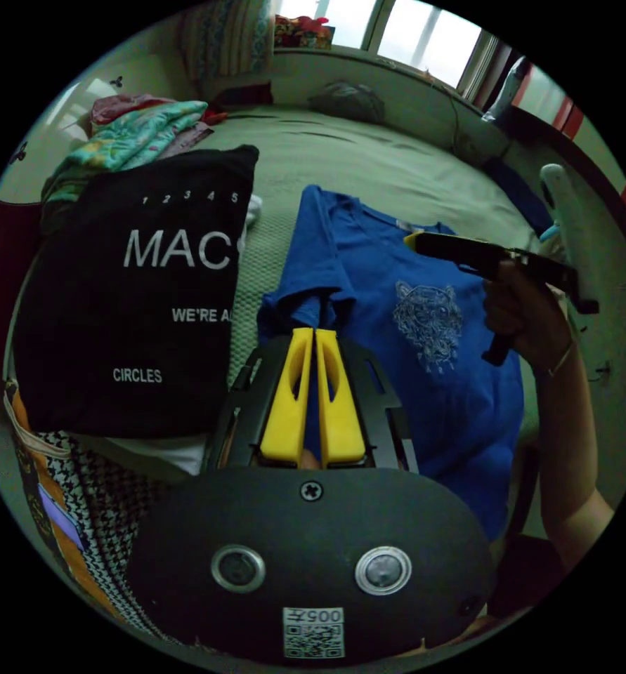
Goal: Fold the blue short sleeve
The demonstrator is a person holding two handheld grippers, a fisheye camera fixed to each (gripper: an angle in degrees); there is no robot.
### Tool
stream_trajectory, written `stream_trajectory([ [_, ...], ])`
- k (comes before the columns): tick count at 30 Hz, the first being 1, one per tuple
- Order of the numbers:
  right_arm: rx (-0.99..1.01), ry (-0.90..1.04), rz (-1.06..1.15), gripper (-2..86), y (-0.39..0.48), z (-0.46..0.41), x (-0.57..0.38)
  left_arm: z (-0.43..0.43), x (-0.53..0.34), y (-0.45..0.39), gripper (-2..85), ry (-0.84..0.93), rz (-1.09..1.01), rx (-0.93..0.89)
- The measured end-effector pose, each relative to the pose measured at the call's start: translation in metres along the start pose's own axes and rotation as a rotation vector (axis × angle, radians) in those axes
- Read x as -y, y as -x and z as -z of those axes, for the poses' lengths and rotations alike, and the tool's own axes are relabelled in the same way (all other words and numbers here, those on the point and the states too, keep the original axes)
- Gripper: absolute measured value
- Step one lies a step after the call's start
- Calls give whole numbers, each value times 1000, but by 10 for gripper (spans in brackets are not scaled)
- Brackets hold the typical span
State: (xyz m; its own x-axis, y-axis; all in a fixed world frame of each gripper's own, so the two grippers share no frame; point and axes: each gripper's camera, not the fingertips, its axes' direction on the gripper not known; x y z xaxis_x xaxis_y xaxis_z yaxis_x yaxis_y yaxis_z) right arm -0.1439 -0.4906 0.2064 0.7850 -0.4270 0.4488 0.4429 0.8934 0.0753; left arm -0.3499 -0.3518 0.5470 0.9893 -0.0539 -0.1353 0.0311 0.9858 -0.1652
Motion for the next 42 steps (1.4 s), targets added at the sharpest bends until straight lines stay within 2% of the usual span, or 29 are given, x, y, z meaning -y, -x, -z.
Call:
stream_trajectory([
  [5,-27,7,258,80,49,-14,-11,1,0,-2,1,0,20,7],
  [11,22,-29,353,86,75,-25,-11,3,2,-7,1,5,8,21],
  [16,-93,-56,328,28,72,-28,-6,4,3,-11,1,10,4,28],
  [22,-86,-173,132,-5,25,15,1,19,3,-17,1,-37,-6,1],
  [25,-109,-151,51,-5,-5,21,0,21,0,-28,1,-35,-58,-24],
  [29,-134,19,-19,8,-34,-3,-12,12,-6,-37,0,33,-89,4],
  [32,-183,64,-3,24,-40,-7,-24,5,-13,-32,0,88,-76,6],
  [38,-74,-57,45,55,-27,19,-4,13,-6,-13,12,21,-20,-56],
  [42,-84,-58,129,63,-1,8,31,13,11,-16,46,-30,-16,-28],
])
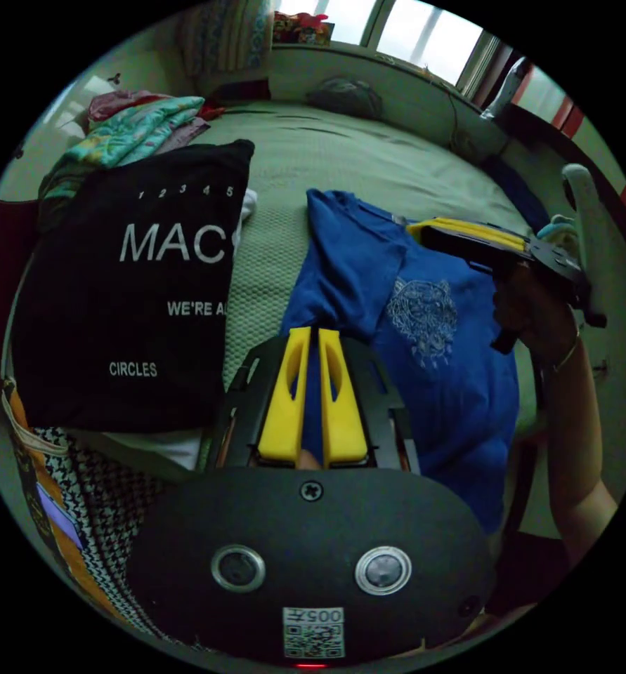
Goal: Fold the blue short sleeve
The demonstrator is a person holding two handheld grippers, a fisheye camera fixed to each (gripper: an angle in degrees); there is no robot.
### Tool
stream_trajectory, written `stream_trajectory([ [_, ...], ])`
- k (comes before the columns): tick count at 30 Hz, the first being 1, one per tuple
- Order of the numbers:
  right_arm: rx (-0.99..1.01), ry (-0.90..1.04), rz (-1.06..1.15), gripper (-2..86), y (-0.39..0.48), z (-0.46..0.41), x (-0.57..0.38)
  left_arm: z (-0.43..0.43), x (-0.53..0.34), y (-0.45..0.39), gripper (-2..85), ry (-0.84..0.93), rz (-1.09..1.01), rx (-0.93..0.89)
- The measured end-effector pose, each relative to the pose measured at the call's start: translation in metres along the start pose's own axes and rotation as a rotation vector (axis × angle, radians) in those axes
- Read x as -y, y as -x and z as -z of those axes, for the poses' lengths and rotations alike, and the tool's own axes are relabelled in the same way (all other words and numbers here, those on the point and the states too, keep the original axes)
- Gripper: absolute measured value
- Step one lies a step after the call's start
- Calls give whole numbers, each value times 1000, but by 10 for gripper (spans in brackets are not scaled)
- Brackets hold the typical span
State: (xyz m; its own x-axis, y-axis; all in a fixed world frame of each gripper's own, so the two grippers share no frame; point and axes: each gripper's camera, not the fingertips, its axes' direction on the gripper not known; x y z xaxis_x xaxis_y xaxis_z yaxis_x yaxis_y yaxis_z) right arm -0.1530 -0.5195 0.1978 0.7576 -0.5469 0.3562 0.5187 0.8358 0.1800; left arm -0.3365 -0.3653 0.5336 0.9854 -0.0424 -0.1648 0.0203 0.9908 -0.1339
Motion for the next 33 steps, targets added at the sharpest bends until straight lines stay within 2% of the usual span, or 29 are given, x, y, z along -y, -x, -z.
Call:
stream_trajectory([
  [6,19,79,-36,84,9,-53,61,-30,19,6,71,66,16,74],
  [9,-42,177,-16,60,6,-84,72,-32,18,16,56,67,30,35],
  [11,-24,133,-36,4,-5,-77,67,-28,16,23,39,55,36,24],
  [13,7,90,-80,-4,-17,-66,59,-24,14,32,19,34,39,7],
  [19,-44,165,-156,34,-47,-73,44,-16,10,48,7,14,54,-23],
  [30,6,19,-104,44,-26,-44,77,-9,13,49,6,11,30,-11],
  [33,-7,118,-103,41,-23,-63,85,-8,13,49,7,9,27,-13],
])
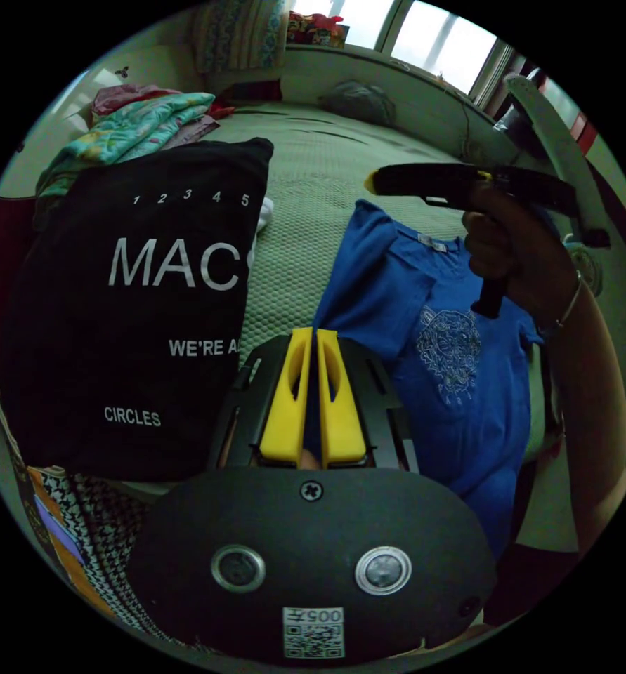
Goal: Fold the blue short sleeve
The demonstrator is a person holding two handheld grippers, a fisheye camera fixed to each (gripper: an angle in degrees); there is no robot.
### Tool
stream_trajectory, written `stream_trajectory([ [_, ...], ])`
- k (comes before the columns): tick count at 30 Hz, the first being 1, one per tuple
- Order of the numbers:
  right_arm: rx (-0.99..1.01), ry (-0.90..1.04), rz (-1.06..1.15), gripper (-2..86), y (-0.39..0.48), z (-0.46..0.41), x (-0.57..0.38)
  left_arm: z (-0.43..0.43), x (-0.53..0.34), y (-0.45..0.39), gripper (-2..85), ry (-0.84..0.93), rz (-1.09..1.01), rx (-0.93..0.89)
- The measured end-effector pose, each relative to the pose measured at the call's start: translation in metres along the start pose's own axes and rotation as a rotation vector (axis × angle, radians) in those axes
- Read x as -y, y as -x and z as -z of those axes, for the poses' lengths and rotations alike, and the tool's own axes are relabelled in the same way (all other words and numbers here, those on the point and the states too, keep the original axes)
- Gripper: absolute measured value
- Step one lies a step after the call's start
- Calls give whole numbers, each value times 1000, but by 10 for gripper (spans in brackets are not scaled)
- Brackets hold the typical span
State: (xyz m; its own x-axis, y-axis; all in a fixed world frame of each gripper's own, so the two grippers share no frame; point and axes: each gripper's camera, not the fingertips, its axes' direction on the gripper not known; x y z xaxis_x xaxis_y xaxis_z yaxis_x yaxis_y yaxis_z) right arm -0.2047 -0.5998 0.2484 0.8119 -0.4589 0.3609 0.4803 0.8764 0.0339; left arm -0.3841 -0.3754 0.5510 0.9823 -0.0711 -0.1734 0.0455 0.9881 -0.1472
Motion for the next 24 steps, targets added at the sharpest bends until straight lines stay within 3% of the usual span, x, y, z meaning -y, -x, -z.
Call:
stream_trajectory([
  [6,0,130,-53,32,-9,-45,5,0,1,-2,6,1,-10,-10],
  [13,39,26,-24,-8,2,-32,28,10,5,-6,6,-20,-8,-6],
  [19,70,64,-65,-9,3,-61,47,7,8,-10,5,-4,12,25],
  [24,64,-61,28,4,-10,-17,18,23,3,-23,-2,-38,24,20],
])
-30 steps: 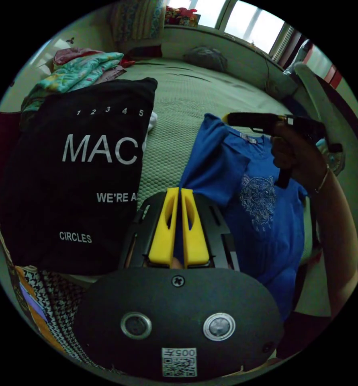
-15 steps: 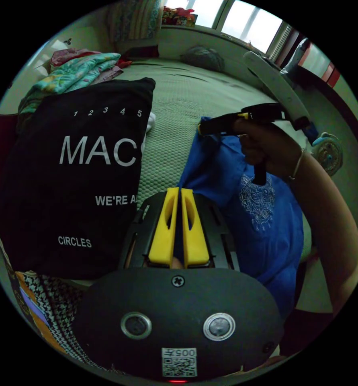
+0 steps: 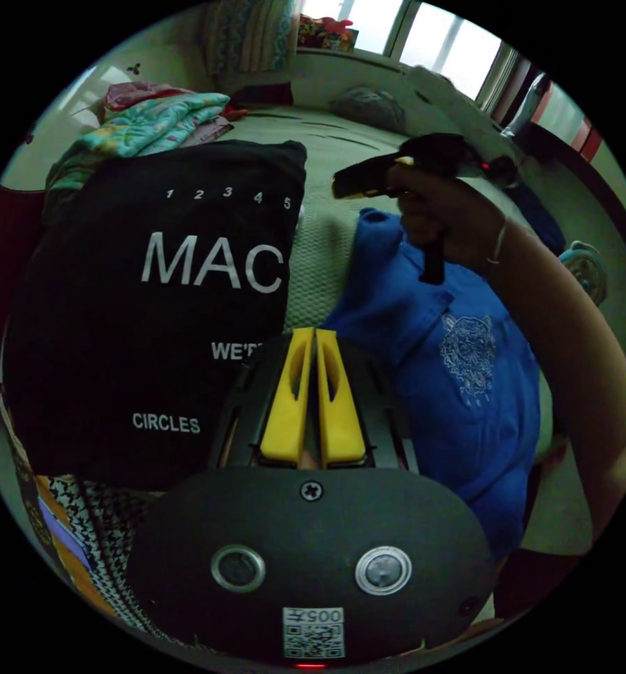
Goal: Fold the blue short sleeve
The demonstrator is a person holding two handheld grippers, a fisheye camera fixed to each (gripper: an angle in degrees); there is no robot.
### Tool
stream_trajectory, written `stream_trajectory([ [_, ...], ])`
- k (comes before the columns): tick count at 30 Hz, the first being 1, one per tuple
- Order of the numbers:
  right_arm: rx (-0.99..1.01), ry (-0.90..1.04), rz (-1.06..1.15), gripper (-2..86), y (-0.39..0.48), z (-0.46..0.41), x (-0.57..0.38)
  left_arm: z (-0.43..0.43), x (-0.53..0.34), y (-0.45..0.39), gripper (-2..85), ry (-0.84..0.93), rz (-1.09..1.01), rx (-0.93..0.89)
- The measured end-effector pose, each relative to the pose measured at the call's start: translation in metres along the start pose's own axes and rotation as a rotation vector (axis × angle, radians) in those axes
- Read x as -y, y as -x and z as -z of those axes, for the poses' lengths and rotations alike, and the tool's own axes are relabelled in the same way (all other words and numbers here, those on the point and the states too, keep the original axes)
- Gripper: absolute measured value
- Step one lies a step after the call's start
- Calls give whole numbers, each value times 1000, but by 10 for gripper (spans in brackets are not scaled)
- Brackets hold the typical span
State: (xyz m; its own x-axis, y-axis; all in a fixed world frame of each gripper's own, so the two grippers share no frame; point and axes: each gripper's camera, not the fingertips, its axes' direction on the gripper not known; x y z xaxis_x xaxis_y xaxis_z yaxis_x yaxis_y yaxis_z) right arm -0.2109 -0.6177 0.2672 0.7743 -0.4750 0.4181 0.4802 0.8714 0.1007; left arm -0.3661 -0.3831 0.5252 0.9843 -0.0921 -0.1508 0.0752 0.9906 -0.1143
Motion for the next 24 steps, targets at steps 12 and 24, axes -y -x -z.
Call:
stream_trajectory([
  [12,-19,56,16,43,-20,3,-67,-12,9,-103,-7,46,-75,-15],
  [24,-3,42,-42,46,-41,-10,-77,-21,21,-188,-7,69,-96,36],
])
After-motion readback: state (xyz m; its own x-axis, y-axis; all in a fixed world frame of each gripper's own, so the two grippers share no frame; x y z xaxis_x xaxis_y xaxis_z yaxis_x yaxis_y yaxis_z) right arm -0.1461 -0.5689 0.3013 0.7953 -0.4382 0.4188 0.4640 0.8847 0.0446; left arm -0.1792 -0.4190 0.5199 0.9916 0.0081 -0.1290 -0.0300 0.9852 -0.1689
